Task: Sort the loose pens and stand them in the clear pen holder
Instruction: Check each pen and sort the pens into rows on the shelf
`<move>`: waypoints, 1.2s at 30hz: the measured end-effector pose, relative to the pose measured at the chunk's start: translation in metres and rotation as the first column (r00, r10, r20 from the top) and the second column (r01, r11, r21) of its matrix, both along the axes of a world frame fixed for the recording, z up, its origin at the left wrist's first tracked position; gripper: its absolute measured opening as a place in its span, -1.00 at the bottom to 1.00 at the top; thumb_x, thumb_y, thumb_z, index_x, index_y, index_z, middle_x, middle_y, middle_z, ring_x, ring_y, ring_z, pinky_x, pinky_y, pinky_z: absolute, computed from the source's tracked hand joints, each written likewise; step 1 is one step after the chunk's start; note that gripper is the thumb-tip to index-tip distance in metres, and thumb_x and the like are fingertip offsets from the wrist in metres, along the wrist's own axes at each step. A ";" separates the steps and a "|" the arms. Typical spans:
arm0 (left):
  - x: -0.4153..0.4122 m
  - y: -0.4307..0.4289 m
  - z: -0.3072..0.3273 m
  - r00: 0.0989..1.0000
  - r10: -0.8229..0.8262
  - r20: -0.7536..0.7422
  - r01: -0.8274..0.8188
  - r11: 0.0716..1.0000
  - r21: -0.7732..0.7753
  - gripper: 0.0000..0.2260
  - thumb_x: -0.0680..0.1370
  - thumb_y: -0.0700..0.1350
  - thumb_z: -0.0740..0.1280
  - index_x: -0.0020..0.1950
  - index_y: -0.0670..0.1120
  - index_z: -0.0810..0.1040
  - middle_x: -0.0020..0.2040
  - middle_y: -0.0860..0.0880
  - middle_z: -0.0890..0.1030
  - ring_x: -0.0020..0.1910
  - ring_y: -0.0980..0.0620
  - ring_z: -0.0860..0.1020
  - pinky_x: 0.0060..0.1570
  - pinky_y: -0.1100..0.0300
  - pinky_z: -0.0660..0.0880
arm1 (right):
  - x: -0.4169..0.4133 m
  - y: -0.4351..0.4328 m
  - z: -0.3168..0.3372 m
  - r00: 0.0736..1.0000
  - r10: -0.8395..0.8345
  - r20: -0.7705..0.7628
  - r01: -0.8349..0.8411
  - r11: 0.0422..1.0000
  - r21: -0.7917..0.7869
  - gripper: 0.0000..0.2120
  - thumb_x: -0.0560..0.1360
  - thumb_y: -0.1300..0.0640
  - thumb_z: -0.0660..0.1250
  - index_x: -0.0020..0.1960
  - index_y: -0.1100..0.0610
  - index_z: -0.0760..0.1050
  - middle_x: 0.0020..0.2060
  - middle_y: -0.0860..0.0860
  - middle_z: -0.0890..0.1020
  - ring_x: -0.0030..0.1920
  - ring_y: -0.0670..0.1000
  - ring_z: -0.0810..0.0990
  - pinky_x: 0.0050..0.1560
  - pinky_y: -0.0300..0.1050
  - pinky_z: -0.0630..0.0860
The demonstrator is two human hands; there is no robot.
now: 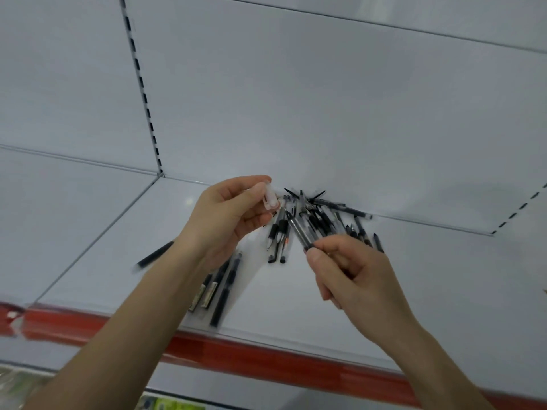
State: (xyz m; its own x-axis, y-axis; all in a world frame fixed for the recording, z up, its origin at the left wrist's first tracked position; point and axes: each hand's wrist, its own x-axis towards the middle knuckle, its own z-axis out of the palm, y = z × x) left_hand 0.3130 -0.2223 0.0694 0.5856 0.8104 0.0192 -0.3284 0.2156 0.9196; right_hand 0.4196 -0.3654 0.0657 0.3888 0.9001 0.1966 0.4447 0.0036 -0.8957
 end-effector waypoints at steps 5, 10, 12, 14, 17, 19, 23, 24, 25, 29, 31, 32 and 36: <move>0.002 -0.006 0.001 1.000 0.012 -0.002 -0.012 0.999 0.044 -0.89 0.54 -0.27 0.24 -0.05 -0.13 0.55 -0.38 0.00 0.62 -0.32 0.10 0.62 -0.27 0.31 0.57 | -0.001 -0.001 0.001 1.000 -0.004 -0.006 0.005 1.000 0.014 -0.88 0.46 0.15 0.31 -0.26 0.04 0.52 -0.54 0.18 0.46 -0.58 -0.16 0.40 -0.45 -0.37 0.32; 0.004 -0.013 0.002 0.998 -0.047 -0.048 0.051 0.994 0.099 -0.79 0.54 -0.34 0.18 -0.04 -0.12 0.56 -0.32 -0.08 0.52 -0.36 0.07 0.58 -0.23 0.23 0.57 | 0.004 -0.003 0.005 0.998 -0.040 -0.042 0.042 0.998 0.042 -0.85 0.49 0.19 0.29 -0.25 0.08 0.53 -0.55 0.08 0.47 -0.57 -0.16 0.41 -0.48 -0.41 0.31; 0.004 -0.016 0.001 0.996 -0.071 -0.061 0.079 0.985 0.152 -0.78 0.55 -0.33 0.19 0.02 -0.11 0.58 -0.27 -0.08 0.49 -0.37 0.12 0.52 -0.28 0.30 0.54 | 0.008 -0.004 0.006 0.997 -0.063 -0.034 0.064 0.997 0.046 -0.85 0.49 0.20 0.28 -0.25 0.11 0.53 -0.54 0.12 0.49 -0.57 -0.16 0.40 -0.49 -0.41 0.30; 0.004 -0.017 0.000 0.995 -0.074 -0.069 0.086 0.976 0.198 -0.80 0.55 -0.30 0.21 0.06 -0.11 0.57 -0.25 -0.06 0.51 -0.36 0.15 0.50 -0.28 0.35 0.50 | 0.010 -0.004 0.008 0.997 -0.073 -0.018 0.074 0.996 0.046 -0.84 0.49 0.20 0.28 -0.26 0.12 0.52 -0.53 0.16 0.48 -0.57 -0.16 0.40 -0.48 -0.42 0.30; 0.004 -0.018 -0.001 0.996 -0.061 -0.060 0.072 0.976 0.204 -0.85 0.54 -0.30 0.22 -0.03 -0.11 0.54 -0.21 -0.09 0.54 -0.39 0.18 0.50 -0.30 0.38 0.49 | 0.011 -0.005 0.008 0.997 -0.073 -0.006 0.073 0.997 0.038 -0.85 0.48 0.19 0.29 -0.26 0.11 0.52 -0.51 0.20 0.48 -0.57 -0.17 0.40 -0.48 -0.43 0.29; 0.004 -0.018 -0.001 0.997 -0.052 -0.055 0.062 0.981 0.184 -0.88 0.53 -0.30 0.23 -0.09 -0.12 0.52 -0.19 -0.12 0.56 -0.40 0.18 0.51 -0.31 0.38 0.48 | 0.011 -0.006 0.008 0.998 -0.064 -0.007 0.064 0.998 0.027 -0.85 0.48 0.19 0.29 -0.26 0.12 0.53 -0.50 0.21 0.47 -0.57 -0.17 0.40 -0.47 -0.44 0.30; 0.004 -0.014 -0.003 0.998 -0.033 -0.047 0.041 0.984 0.176 -0.92 0.50 -0.28 0.27 -0.11 -0.12 0.50 -0.17 -0.21 0.52 -0.40 0.15 0.50 -0.33 0.37 0.47 | 0.011 -0.007 0.008 1.000 -0.031 0.000 0.031 1.000 0.006 -0.87 0.47 0.17 0.30 -0.24 0.14 0.54 -0.51 0.19 0.45 -0.55 -0.17 0.42 -0.46 -0.43 0.31; 0.003 -0.013 -0.003 0.999 -0.029 -0.041 0.036 0.984 0.172 -0.93 0.50 -0.28 0.27 -0.11 -0.12 0.49 -0.18 -0.21 0.52 -0.40 0.14 0.50 -0.33 0.38 0.47 | 0.011 -0.007 0.008 1.000 -0.019 0.001 0.019 1.000 -0.004 -0.87 0.47 0.17 0.30 -0.25 0.13 0.54 -0.53 0.17 0.45 -0.56 -0.17 0.41 -0.46 -0.43 0.31; 0.003 -0.013 -0.003 0.999 -0.026 -0.035 0.032 0.986 0.166 -0.93 0.49 -0.28 0.28 -0.11 -0.12 0.49 -0.20 -0.20 0.54 -0.40 0.14 0.50 -0.34 0.38 0.47 | 0.010 -0.007 0.008 1.000 -0.004 -0.003 0.004 1.000 -0.018 -0.87 0.46 0.15 0.31 -0.25 0.11 0.54 -0.55 0.14 0.44 -0.56 -0.17 0.41 -0.46 -0.43 0.31; 0.006 -0.012 -0.003 0.998 -0.010 -0.055 0.022 0.977 0.212 -0.93 0.45 -0.25 0.37 -0.12 -0.11 0.55 -0.26 -0.11 0.57 -0.42 0.16 0.48 -0.35 0.39 0.45 | 0.009 -0.007 0.008 0.998 0.030 -0.054 -0.033 0.998 -0.062 -0.89 0.47 0.12 0.31 -0.22 0.07 0.57 -0.58 0.01 0.49 -0.58 -0.16 0.35 -0.49 -0.36 0.31; 0.008 -0.014 -0.005 0.998 0.019 -0.060 -0.001 0.960 0.281 -0.91 0.43 -0.24 0.40 -0.10 -0.09 0.59 -0.33 -0.02 0.58 -0.42 0.16 0.48 -0.35 0.37 0.44 | 0.007 -0.006 0.008 0.997 0.022 -0.075 -0.025 0.999 -0.048 -0.86 0.48 0.13 0.29 -0.21 0.11 0.56 -0.57 0.01 0.49 -0.58 -0.14 0.34 -0.51 -0.34 0.31; 0.010 -0.016 -0.005 0.998 0.041 -0.057 -0.022 0.952 0.306 -0.91 0.45 -0.25 0.38 -0.10 -0.08 0.60 -0.37 0.02 0.59 -0.41 0.16 0.49 -0.34 0.37 0.44 | 0.007 -0.006 0.007 0.996 0.009 -0.090 -0.012 0.999 -0.033 -0.85 0.49 0.14 0.28 -0.22 0.14 0.55 -0.57 0.01 0.49 -0.58 -0.13 0.33 -0.53 -0.33 0.30; 0.018 -0.025 -0.008 0.992 0.126 -0.029 -0.109 0.935 0.337 -0.89 0.48 -0.28 0.33 -0.08 -0.12 0.61 -0.40 0.08 0.61 -0.42 0.18 0.52 -0.31 0.36 0.48 | 0.006 -0.003 0.002 0.988 -0.041 -0.152 0.044 0.999 0.017 -0.83 0.50 0.21 0.27 -0.26 0.17 0.52 -0.59 0.02 0.47 -0.60 -0.10 0.30 -0.56 -0.33 0.27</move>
State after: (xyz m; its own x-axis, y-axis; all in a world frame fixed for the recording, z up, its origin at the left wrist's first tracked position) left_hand 0.3307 -0.2474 0.0612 0.4940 0.8252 0.2740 -0.2856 -0.1437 0.9475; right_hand 0.4252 -0.3687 0.0672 0.4536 0.8784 0.1506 0.3043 0.0062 -0.9526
